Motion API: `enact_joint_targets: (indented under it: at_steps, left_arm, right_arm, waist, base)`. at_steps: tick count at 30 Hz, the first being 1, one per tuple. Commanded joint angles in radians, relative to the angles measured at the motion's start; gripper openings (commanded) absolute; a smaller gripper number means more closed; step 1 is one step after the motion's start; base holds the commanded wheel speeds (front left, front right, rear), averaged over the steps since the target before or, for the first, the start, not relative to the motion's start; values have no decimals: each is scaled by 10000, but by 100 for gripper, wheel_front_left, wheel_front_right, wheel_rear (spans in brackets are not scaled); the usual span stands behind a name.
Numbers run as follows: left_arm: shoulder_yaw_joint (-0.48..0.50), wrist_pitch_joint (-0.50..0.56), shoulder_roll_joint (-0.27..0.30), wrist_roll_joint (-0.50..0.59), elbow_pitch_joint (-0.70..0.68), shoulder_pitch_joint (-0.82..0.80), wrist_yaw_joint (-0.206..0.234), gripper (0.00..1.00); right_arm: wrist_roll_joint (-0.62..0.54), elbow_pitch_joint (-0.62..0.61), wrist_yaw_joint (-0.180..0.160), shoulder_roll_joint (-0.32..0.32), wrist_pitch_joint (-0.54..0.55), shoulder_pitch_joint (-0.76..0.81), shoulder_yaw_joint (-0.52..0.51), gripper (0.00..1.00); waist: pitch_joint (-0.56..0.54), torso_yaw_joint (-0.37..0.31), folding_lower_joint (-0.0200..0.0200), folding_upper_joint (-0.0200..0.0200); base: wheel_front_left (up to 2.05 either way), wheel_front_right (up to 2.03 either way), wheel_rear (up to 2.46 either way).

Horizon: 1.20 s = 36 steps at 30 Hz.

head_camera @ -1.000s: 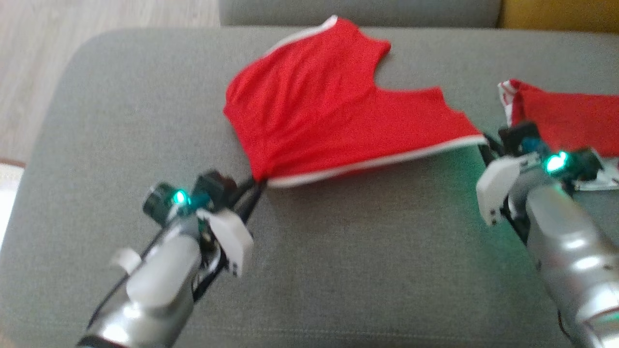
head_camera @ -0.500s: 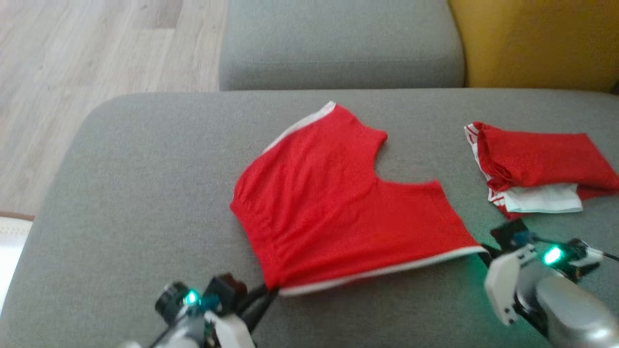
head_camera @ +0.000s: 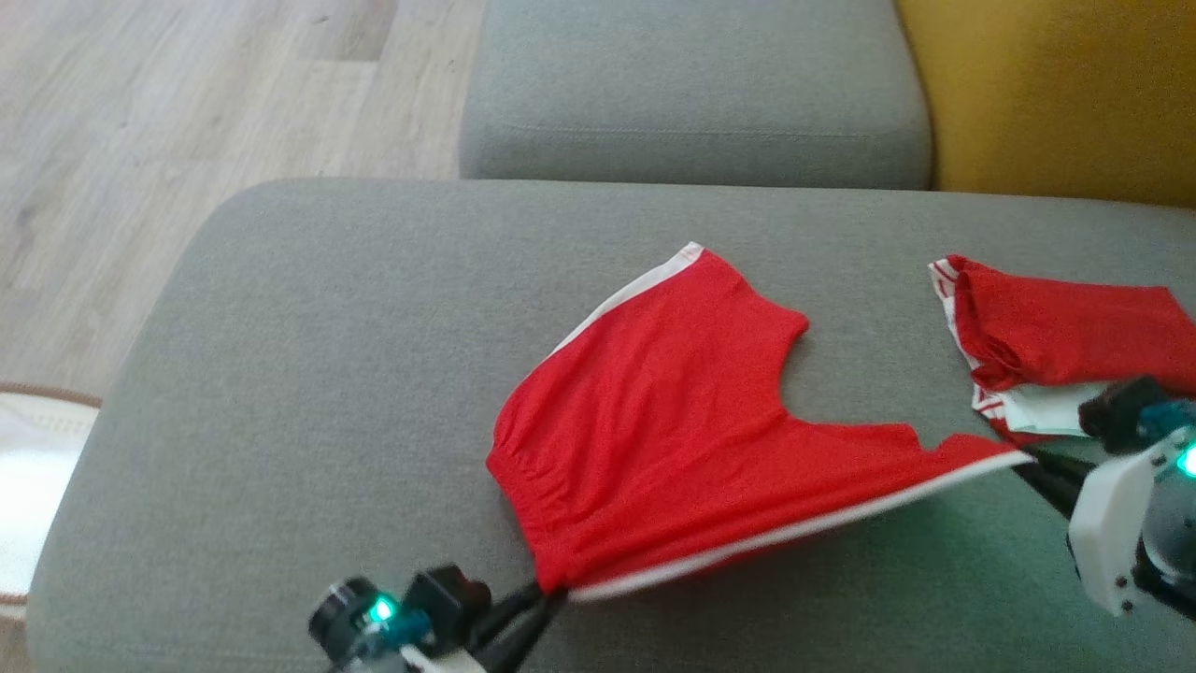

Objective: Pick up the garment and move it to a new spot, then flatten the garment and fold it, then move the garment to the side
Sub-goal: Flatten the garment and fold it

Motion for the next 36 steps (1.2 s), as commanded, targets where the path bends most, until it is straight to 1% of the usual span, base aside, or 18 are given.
enact_joint_targets:
  at_steps: [1, 4, 8, 11, 14, 18, 23, 29, 36]
  left_arm:
    - [637, 32, 400, -50, -302, -686, 138, 0]
    - [807, 157, 403, -107, -533, -963, 223, 0]
    - [948, 260, 274, -149, -574, -1455, 217, 0]
    - [1037, 298, 84, -151, -443, -1927, 196, 0]
    - [1092, 320, -158, -132, -145, -2434, 163, 0]
    - [1116, 245, -552, -135, 417, -3085, 50, 0]
    - [1073, 7, -1085, -120, 1221, -3784, -112, 0]
    - [1050, -381, -1692, -186, 2225, -4411, -264, 0]
    - [1013, -864, -2178, -143, 3293, -5130, -406, 0]
  right_arm:
    - [-95, -200, -11, -566, 102, -322, -353, 0]
    - [-418, -630, -11, -473, 464, -597, -768, 0]
    - [-920, -931, -11, -315, 954, -1163, -1106, 0]
    - [-1218, -1021, -11, -231, 1274, -1787, -1156, 0]
    - [-1478, -1037, -11, -217, 1575, -2563, -988, 0]
    - [-1755, -868, -11, -269, 1884, -3724, -489, 0]
    - [-1823, -442, -11, -358, 2035, -5075, 430, 0]
    - [-1763, 215, -11, -345, 1960, -6476, 1582, 0]
    - [-1409, 1076, -11, -125, 1664, -7703, 2562, 0]
  waist:
    - [105, 141, 1, -1]
    - [272, 353, 1, -1]
    - [675, 697, 1, -1]
    - [1119, 953, 1, -1]
    - [1627, 1221, 1, -1]
    - [2246, 1546, 1, -1]
    - [2859, 1905, 1, -1]
    - [3369, 2209, 1, -1]
    - [3821, 2502, 1, -1]
  base:
    - [0, 0, 0]
    - [0, 0, 0]
    - [0, 0, 0]
    - [0, 0, 0]
    - [0, 0, 0]
    - [0, 0, 0]
    - [0, 0, 0]
    - [0, 0, 0]
    - [0, 0, 0]
